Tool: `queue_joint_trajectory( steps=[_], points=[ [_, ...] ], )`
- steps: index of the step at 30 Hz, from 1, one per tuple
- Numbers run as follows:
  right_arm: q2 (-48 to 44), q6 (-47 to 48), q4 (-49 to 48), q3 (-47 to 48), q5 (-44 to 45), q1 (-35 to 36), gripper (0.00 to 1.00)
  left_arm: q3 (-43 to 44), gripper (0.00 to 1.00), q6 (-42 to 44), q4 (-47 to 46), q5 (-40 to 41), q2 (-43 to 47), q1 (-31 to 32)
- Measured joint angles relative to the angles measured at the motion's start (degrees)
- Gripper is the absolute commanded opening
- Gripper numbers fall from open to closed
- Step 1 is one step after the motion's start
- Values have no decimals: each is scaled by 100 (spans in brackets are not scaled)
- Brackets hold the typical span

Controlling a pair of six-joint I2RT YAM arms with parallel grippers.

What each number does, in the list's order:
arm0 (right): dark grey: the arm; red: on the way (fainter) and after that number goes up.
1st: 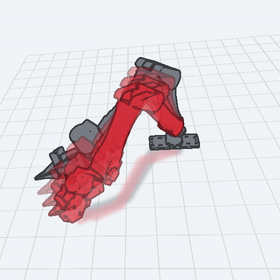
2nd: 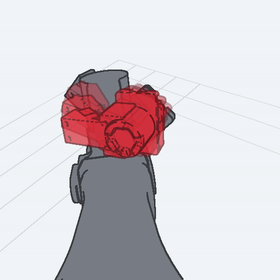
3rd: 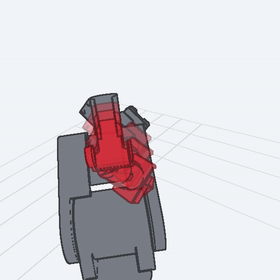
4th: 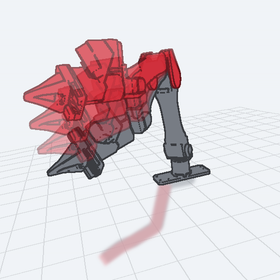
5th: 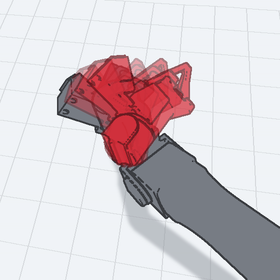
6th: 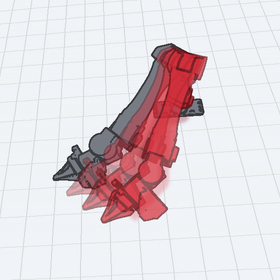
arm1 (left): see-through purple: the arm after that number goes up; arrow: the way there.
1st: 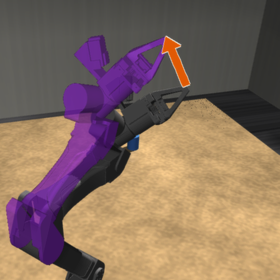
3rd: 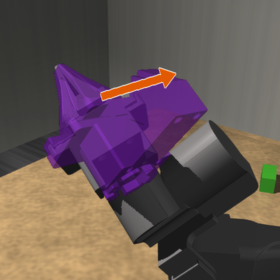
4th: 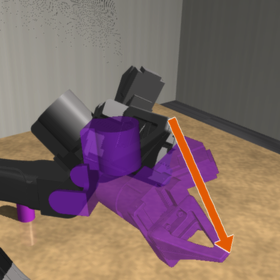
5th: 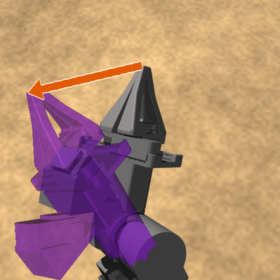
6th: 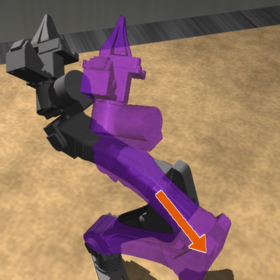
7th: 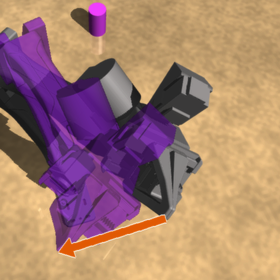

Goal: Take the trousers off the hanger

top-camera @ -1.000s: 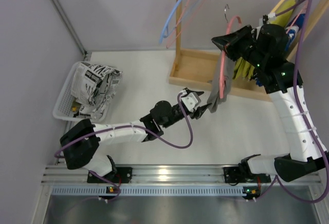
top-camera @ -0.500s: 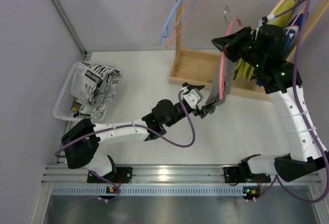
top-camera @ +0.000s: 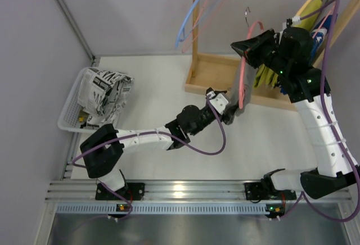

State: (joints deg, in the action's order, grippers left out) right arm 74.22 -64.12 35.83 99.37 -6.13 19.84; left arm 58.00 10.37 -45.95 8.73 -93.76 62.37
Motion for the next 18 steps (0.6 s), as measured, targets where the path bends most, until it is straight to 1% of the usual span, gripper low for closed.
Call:
queue_joint_trajectory(
  steps=[7,18],
  points=[
    [-90,2,-13,-114,-50,0,0,-15,79,-7,-9,-92,2,-284],
    [-107,4,-26,-149,-175,4,0,-282,80,-109,-33,-385,256,-398]
  ],
)
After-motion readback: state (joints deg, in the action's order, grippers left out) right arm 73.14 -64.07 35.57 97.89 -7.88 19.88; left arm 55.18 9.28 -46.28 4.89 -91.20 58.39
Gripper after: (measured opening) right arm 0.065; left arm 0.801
